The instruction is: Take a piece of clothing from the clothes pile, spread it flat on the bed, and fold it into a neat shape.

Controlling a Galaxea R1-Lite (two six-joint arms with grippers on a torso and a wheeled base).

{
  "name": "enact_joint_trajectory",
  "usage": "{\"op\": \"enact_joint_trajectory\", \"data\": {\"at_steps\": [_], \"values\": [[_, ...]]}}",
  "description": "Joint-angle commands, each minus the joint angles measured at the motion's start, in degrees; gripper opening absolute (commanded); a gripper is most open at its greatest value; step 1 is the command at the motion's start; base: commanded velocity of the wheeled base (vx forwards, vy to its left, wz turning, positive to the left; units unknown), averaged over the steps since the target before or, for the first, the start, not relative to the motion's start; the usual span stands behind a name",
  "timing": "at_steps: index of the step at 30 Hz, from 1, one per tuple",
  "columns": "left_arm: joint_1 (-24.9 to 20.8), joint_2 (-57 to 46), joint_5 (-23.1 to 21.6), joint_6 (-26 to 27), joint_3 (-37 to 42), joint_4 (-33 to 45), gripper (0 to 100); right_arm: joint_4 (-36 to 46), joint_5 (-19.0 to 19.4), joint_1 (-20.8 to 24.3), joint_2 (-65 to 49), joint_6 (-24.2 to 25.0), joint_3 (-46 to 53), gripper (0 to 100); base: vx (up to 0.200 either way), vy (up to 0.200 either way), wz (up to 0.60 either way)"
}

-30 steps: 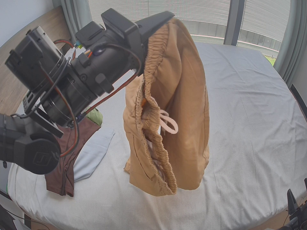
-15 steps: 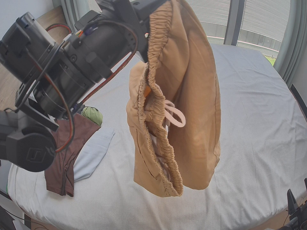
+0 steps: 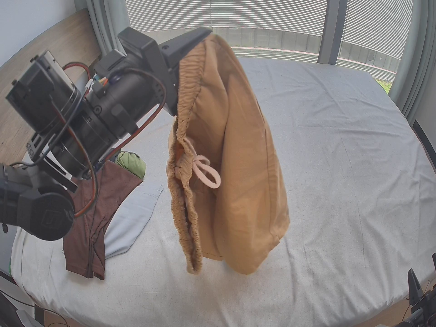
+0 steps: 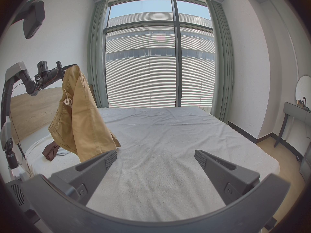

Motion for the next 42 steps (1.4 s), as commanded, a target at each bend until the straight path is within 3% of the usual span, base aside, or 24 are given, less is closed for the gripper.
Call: {"op": "enact_joint_trajectory", "data": {"at_steps": [1, 5, 9, 29, 33, 35, 40, 41, 42], "values": [[1.45, 1.61, 0.08, 4.02, 2.74, -0.29, 0, 0.0, 0.0, 0.03, -0.93, -0.02, 1.01, 100, 0.0, 0.0, 0.0], [1.53, 4.43, -0.19, 13.51, 5.9, -3.01, 0, 0.0, 0.0, 0.03, -0.93, -0.11, 1.01, 100, 0.0, 0.0, 0.0], [1.53, 7.94, -0.1, 17.56, 6.52, -8.2, 0, 0.0, 0.0, 0.03, -0.93, -0.11, 0.92, 100, 0.0, 0.0, 0.0], [4.7, 10.67, -0.19, 18.79, 6.25, -10.92, 0, -0.79, 0.0, 0.03, -0.93, 0.07, 0.92, 100, 0.0, 0.0, 0.0], [5.49, 10.75, -0.19, 18.79, 6.25, -11.62, 0, -7.12, 0.53, 0.12, 0.13, 1.3, -7.69, 100, 0.0, 0.0, 0.0], [5.66, 10.84, -0.19, 18.79, 6.17, -11.62, 0, -5.71, 1.59, 1.35, 7.69, 2.18, -14.9, 100, 0.0, 0.0, 0.0], [5.75, 10.93, -0.19, 18.79, 6.25, -11.71, 0, -5.89, 3.78, 6.27, 19.9, 4.64, -17.97, 100, 0.0, 0.0, 0.0], [6.1, 10.93, -0.19, 18.88, 6.17, -11.71, 0, -7.82, 3.78, 10.93, 27.55, 8.42, -18.59, 100, 0.0, 0.0, 0.0], [6.37, 11.1, -0.19, 18.88, 6.17, -11.71, 0, -9.4, 3.78, 12.77, 30.19, 10.44, -18.85, 100, 0.0, 0.0, 0.0]]}}
